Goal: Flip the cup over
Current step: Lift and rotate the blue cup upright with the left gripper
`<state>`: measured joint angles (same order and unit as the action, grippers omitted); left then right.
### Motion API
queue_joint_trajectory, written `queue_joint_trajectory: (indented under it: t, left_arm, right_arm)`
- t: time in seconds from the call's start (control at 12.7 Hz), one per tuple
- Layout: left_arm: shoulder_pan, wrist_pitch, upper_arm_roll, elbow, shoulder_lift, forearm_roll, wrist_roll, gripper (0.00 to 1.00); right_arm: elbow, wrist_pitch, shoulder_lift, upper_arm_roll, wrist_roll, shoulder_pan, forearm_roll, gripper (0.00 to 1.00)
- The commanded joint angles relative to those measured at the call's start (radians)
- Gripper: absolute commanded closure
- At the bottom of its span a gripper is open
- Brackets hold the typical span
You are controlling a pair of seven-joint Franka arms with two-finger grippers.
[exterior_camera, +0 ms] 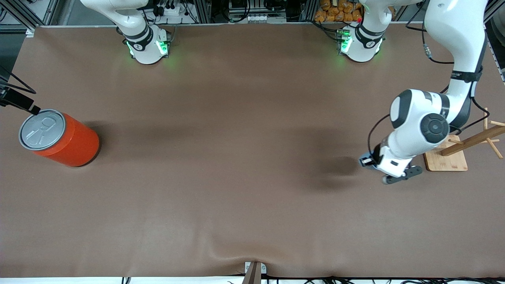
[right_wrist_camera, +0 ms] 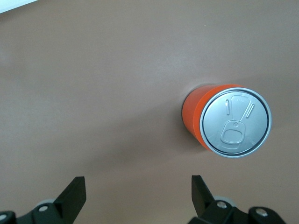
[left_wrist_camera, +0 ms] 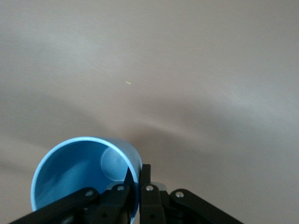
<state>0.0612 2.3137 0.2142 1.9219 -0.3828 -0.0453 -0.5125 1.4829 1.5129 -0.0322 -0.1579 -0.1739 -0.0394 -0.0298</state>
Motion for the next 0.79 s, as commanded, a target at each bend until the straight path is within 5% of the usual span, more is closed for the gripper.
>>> queue_joint_trajectory:
  t: [0.0,0.24,0.47,0.55,0.63,0.71]
  left_arm:
    - [0.026,0.058,0.005,0.066,0.048,-0.019,-0.024,1.0]
    - [0.04,0.283,0.005,0.178,0.039,-0.086,-0.044,1.0]
    - [0.063,0.3,-0.001,0.195,0.039,-0.192,-0.078,1.0]
    - [0.065,0.302,-0.001,0.196,0.036,-0.206,-0.08,0.86]
    - [0.068,0.302,-0.001,0.195,0.032,-0.206,-0.083,0.17]
    - [0.072,0.296,-0.001,0.192,0.033,-0.206,-0.083,0.0]
  right_arm:
    - [-0.003,-0.01,0.003,0.008,-0.006,0.009,-0.019,0.0]
    - [-0.001,-0.01,0.005,0.011,-0.002,-0.01,0.001,0.0]
    - [0.002,-0.011,0.006,0.026,-0.002,-0.023,0.065,0.0]
    - [0.002,-0.016,0.006,0.029,-0.002,-0.019,0.067,0.0]
    - [0.001,-0.02,0.006,0.028,-0.002,-0.013,0.067,0.0]
    - [0.002,-0.022,0.006,0.028,-0.004,-0.014,0.067,0.0]
